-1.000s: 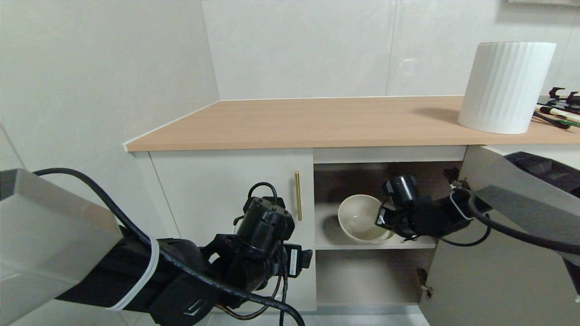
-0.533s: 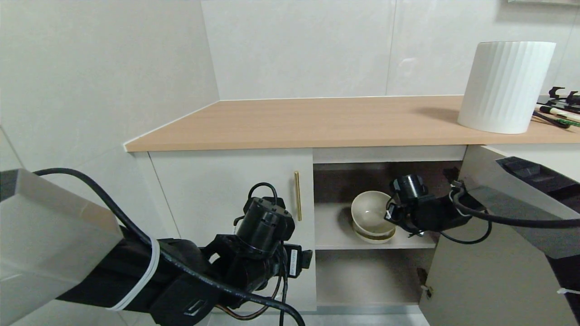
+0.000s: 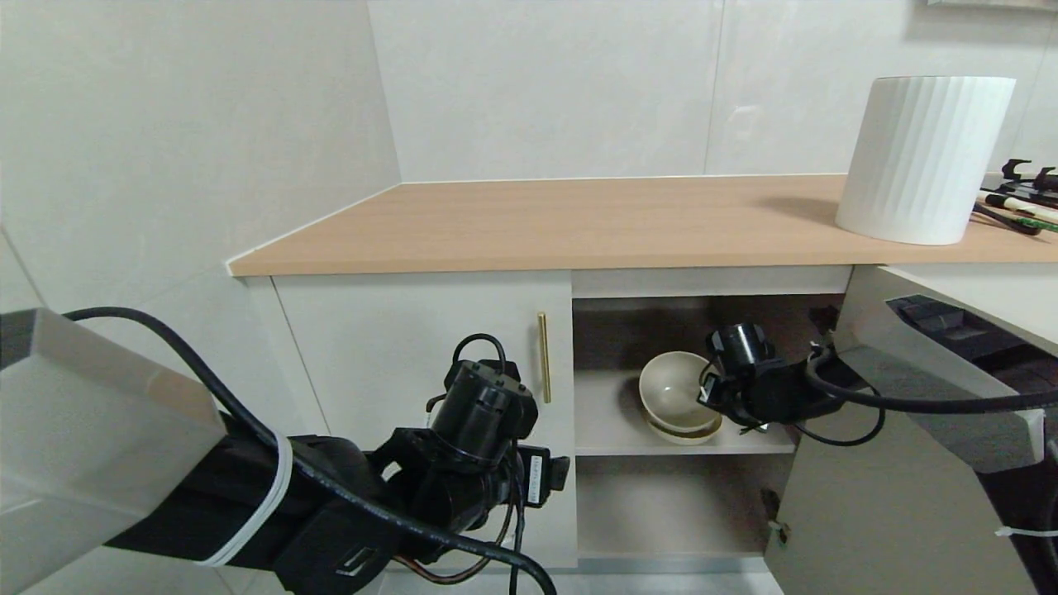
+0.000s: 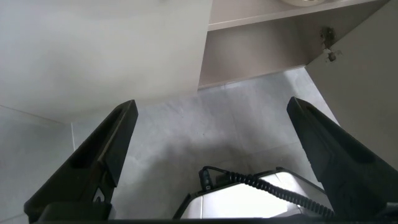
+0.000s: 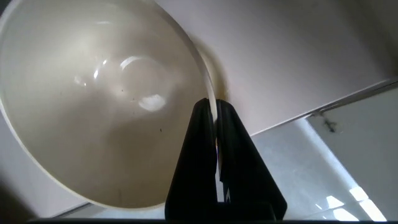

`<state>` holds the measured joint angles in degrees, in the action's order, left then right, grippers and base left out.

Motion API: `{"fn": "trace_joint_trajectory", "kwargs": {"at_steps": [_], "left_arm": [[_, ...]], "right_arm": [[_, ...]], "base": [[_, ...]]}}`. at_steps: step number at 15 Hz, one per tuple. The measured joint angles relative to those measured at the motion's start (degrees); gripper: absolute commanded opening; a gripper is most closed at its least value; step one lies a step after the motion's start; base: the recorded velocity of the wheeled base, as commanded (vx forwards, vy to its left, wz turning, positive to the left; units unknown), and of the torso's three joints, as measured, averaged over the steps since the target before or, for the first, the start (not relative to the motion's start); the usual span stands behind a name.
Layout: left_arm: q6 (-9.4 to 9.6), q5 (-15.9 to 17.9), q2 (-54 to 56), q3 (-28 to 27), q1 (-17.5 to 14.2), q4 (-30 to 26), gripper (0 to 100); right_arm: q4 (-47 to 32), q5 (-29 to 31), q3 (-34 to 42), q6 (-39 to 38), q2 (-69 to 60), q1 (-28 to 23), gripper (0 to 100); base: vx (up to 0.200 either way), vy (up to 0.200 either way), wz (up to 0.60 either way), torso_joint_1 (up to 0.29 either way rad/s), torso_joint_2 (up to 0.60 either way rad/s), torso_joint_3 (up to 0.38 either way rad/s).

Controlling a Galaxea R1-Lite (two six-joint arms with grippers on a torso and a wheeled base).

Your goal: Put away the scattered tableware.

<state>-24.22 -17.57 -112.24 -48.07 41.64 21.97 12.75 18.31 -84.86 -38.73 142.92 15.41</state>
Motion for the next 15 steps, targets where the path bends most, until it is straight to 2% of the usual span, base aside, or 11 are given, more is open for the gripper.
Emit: {"fn": "trace_joint_trajectory", "kwargs": {"at_steps": [13,14,15], "left_arm": [[0.00,0.02,-0.17,0.00,0.02,-0.02,100],[0.00,0.02,-0.17,0.00,0.02,-0.02,100],[0.00,0.02,-0.17,0.00,0.02,0.00,100]], "right_arm": [[-2.35,0.05,-2.11,-0.02,1.26,-0.15,0],[-2.35,0.05,-2.11,0.02,1.26,-0.15,100],[-2.33,0.05,-2.11,0.02,1.26,-0.15,100]], "base": [[0.000,0.000,0.00,0.000,0.00,0.000],[0.000,0.000,0.00,0.000,0.00,0.000],[0.000,0.000,0.00,0.000,0.00,0.000]]}}
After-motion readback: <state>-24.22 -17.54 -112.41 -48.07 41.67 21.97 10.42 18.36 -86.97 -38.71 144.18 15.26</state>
